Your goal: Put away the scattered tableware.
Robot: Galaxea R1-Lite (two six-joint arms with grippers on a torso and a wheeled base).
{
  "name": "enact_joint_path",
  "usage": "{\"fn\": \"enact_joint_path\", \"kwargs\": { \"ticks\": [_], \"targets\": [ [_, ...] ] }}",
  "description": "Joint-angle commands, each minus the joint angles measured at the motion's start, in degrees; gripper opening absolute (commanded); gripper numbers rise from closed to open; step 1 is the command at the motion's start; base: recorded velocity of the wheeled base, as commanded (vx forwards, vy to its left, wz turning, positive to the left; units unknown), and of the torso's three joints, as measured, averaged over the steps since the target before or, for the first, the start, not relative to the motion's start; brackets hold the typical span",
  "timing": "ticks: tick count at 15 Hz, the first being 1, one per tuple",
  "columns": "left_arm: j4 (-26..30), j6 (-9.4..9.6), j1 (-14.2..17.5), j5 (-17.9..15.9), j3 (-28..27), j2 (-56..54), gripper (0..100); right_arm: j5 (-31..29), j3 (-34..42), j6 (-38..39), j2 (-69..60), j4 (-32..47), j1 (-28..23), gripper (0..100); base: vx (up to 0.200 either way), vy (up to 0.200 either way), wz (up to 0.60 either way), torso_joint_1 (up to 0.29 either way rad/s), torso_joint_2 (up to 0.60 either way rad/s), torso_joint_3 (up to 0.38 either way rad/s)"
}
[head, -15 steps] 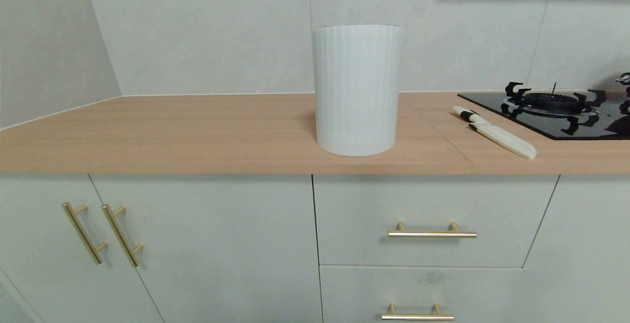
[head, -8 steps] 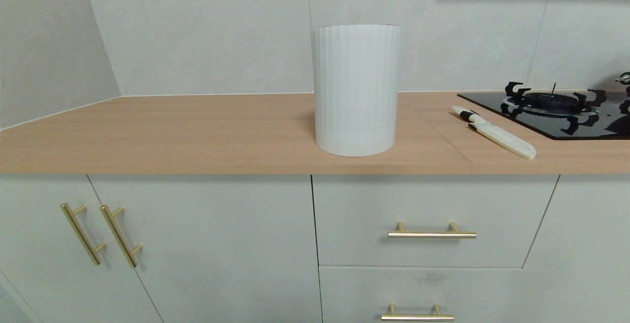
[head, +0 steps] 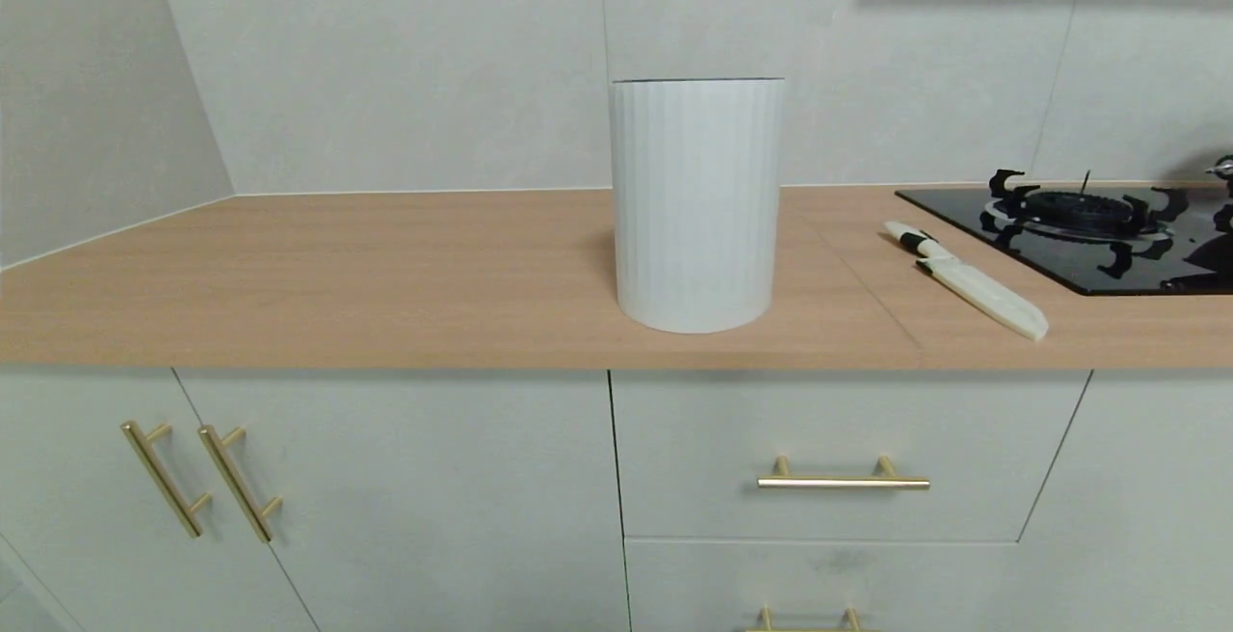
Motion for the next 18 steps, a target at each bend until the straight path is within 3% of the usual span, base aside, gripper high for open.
{"fn": "enact_joint_path", "kwargs": {
  "ticks": [1, 18],
  "targets": [
    [0.0, 0.00, 0.0, 0.0, 0.0, 0.0, 100, 0.0, 0.0, -0.1, 0.1, 0.0, 0.0, 100, 0.000, 0.000, 0.00, 0.183, -0.58, -0.295],
    [0.0, 0.00, 0.0, 0.0, 0.0, 0.0, 100, 0.0, 0.0, -0.1, 0.1, 0.0, 0.0, 100, 0.000, 0.000, 0.00, 0.198, -0.49, -0.282]
  ]
}}
